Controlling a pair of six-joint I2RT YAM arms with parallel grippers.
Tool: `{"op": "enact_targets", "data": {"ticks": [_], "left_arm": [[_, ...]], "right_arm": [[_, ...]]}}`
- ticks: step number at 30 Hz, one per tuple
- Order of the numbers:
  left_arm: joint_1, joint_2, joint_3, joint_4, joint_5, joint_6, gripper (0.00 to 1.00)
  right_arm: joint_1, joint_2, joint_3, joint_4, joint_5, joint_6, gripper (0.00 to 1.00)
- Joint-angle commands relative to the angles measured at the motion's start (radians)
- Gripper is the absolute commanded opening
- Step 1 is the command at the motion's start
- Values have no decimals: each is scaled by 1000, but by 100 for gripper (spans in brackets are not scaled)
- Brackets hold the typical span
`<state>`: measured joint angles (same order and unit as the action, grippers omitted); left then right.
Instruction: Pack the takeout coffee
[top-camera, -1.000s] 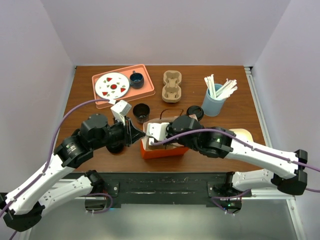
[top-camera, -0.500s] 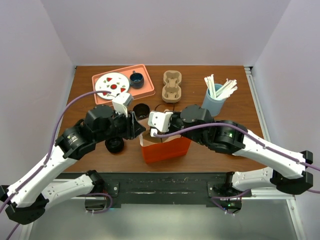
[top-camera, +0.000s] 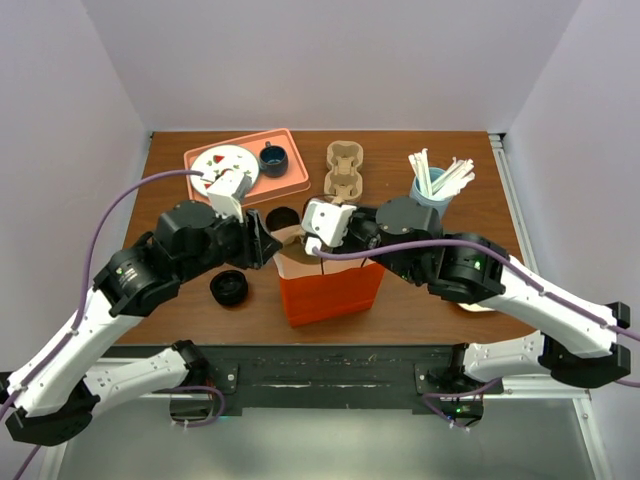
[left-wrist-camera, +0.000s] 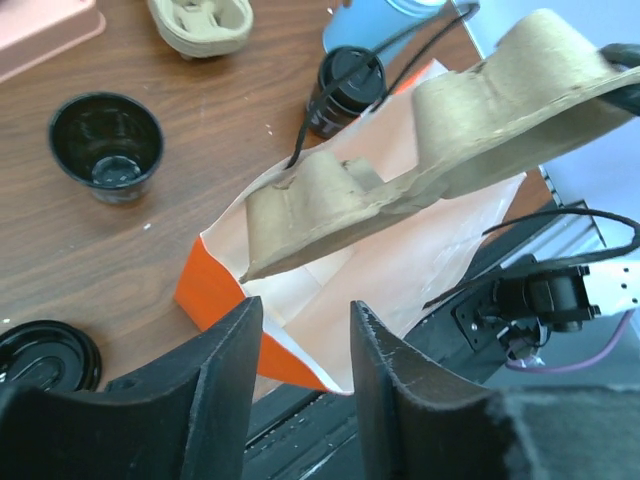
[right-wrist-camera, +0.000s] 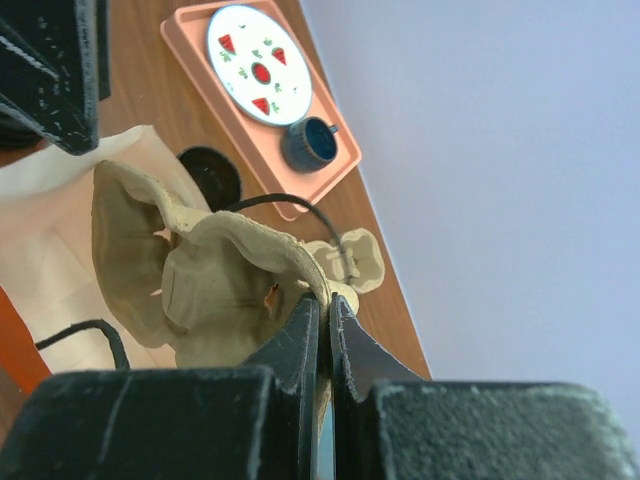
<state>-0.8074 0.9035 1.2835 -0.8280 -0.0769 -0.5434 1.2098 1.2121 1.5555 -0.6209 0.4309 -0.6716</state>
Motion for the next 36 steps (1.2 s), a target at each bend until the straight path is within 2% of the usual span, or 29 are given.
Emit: {"op": "enact_targets", "data": {"ticks": [1, 10, 20, 27, 36], "left_arm": [[-3, 6, 85, -28, -80, -21, 48], [-3, 6, 149, -62, -146, -20, 55], [-3, 3, 191, -80, -187, -23, 58], [-3, 0, 211, -92, -201, -35, 59], [-4, -48, 247, -128, -287, -72, 60]], "right_arm": [[-3, -2, 103, 29, 63, -2, 0], [-3, -37, 127, 20, 94, 52, 0], [-6, -49, 178, -6, 147, 249, 0], [-7, -57, 207, -25, 123, 391, 0], [-6, -46, 212, -66, 62, 599, 0]]}}
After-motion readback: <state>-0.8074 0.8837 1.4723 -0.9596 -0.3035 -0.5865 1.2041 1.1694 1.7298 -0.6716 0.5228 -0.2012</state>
